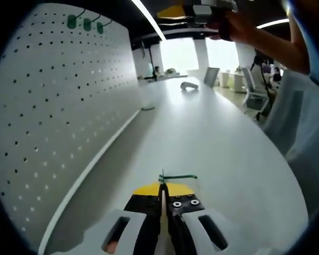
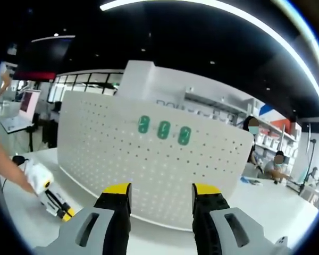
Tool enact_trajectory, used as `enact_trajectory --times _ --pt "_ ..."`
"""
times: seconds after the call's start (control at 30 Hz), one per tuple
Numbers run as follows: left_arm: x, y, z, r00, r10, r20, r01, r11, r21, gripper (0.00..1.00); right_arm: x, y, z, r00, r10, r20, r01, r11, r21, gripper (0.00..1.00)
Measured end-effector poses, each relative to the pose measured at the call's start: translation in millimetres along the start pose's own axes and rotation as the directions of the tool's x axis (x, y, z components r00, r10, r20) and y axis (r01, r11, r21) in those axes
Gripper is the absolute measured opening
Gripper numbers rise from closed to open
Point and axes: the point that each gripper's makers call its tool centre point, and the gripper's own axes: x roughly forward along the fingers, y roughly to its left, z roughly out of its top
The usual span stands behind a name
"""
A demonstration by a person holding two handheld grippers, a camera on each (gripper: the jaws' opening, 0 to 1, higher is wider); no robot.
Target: Insert the hook assembly into the mounting plate slot until the hook locks in place.
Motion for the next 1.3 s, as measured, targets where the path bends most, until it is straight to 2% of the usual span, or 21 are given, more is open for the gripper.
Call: enact_trajectory --times 0.43,0.87,1.3 --pt "-2 4.5 9.8 1.0 0.018 0.022 -0.018 1.0 -0.014 0.02 1 4 0.1 1.0 0.01 0.0 -0.01 1.0 -0.001 0.45" --pt "-15 11.6 20.9 0.999 0.04 0.038 -0.038 0.999 -0.035 0.02 1 15 4.3 0.999 0.035 0.011 -0.034 0.999 -0.006 0.45" --pt "-45 25.3 37.6 0.995 0.092 0.029 -0.092 0.996 -0.019 0.02 3 49 14.4 0.993 0.107 0.04 -0.107 0.994 -0.009 0.45"
